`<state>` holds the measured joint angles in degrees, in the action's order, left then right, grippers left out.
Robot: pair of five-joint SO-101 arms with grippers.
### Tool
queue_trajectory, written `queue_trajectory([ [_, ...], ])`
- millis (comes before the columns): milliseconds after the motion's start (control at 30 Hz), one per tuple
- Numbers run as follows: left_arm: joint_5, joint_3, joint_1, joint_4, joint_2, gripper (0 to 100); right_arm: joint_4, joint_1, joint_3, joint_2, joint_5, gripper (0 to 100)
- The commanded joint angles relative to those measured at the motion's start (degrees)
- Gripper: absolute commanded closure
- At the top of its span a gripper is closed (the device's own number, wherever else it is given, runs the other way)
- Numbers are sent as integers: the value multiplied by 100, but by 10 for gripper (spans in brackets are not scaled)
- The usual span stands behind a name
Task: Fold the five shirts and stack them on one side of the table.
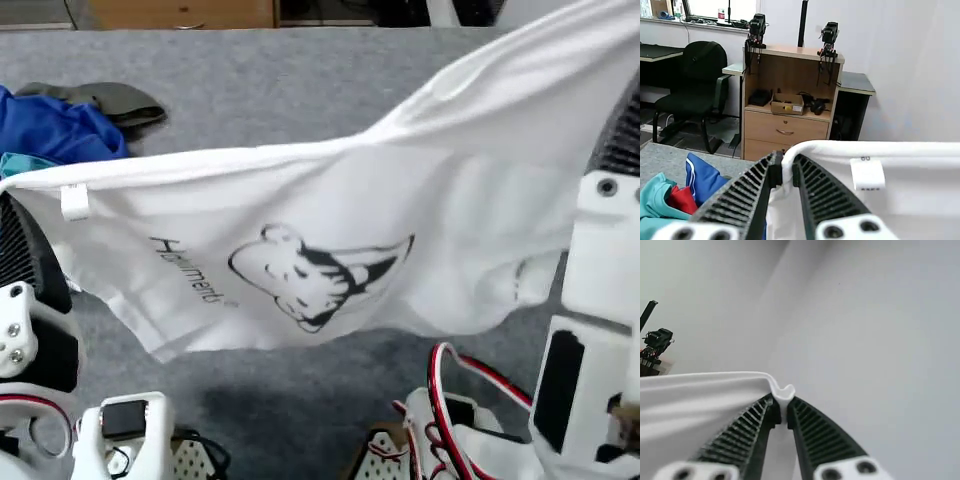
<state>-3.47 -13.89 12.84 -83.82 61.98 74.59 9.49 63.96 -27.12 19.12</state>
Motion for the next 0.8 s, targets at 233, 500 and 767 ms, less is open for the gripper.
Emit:
queue_trajectory([
  [233,290,-132,97,-26,4,981,914,4,75,-48,-167,997],
  [500,281,-123,97,-26,31,981,1354,-31,119,-215,-149,997],
  [767,273,-105,97,-35,48,981,1670,-31,110,-541,-149,997],
])
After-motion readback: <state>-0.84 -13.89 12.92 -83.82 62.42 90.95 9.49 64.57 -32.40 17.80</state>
